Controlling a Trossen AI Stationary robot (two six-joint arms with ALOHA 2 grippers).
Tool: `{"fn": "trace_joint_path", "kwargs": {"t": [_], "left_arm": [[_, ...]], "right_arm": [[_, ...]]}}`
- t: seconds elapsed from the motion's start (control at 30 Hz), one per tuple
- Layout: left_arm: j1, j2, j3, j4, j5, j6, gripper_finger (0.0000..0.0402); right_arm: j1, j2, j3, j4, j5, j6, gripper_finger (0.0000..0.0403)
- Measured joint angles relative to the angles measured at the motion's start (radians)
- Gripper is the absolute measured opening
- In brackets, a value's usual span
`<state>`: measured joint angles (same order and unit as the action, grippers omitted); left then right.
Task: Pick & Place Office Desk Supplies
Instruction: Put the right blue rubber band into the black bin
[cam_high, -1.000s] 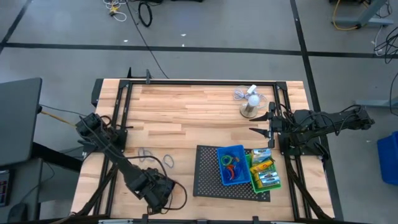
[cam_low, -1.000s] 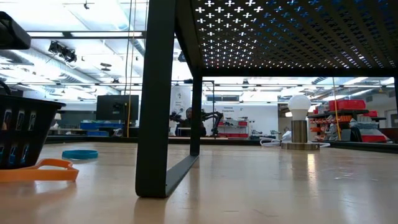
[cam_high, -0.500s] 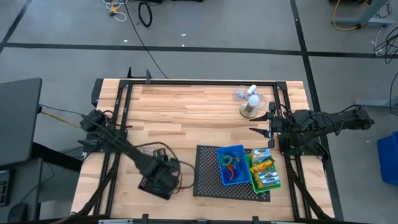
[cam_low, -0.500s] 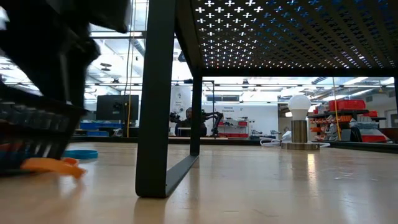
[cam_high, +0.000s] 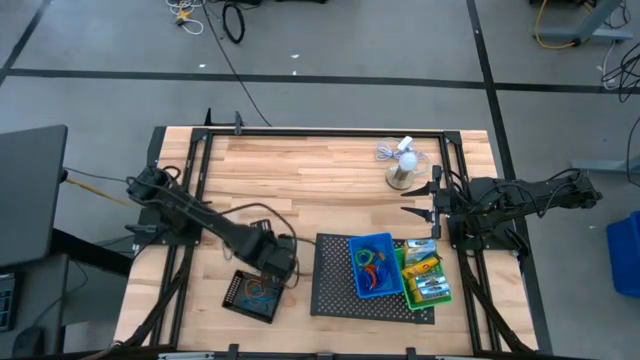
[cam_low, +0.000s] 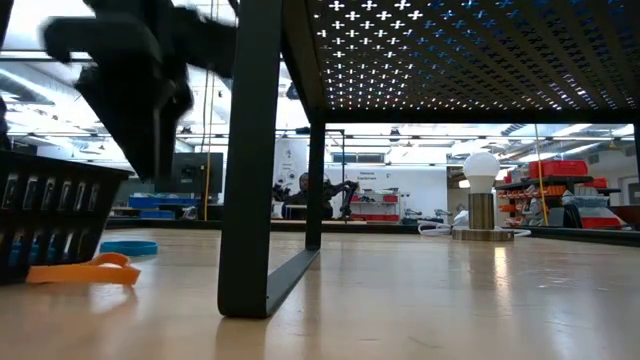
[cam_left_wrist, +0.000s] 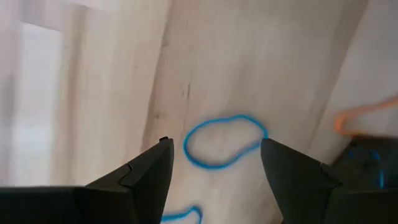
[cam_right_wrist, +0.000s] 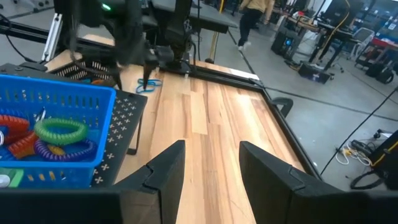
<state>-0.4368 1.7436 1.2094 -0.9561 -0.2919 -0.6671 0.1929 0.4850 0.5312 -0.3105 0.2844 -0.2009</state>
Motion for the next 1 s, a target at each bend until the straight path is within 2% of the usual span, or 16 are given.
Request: {"fn": "trace_joint_path", "kwargs": {"t": [0.17,0.43,0.6,0.77,0.93,1.0], "left_arm": [[0.062,-0.012,-0.118,0.151,0.078,0.045,0.0248],[0.122,-0.017,-0.240,0.268,0.163,0.088,0.0245],[0.137,-0.018,-0.279,0.304,0.207,0.083,0.0222],[0.137,-0.018,-0.280,0.309,0.209,0.082,0.0149],[0.135,-0.018,-0.280,0.314,0.203,0.099,0.0024],[0.138,-0.018,-0.280,0.311,0.202,0.102,0.0009]], "right_arm": [[0.000,0.000,0.000,0.000,0.000,-0.004,0.0160],[0.000,0.000,0.000,0.000,0.000,-0.006,0.0160],[0.000,0.000,0.000,0.000,0.000,-0.006,0.0160],[0.000,0.000,0.000,-0.001,0.000,-0.006,0.0160],[0.000,0.000,0.000,-0.001,0.000,-0.006,0.0160],[0.000,0.000,0.000,-0.001,0.000,-0.006,0.0160]]}}
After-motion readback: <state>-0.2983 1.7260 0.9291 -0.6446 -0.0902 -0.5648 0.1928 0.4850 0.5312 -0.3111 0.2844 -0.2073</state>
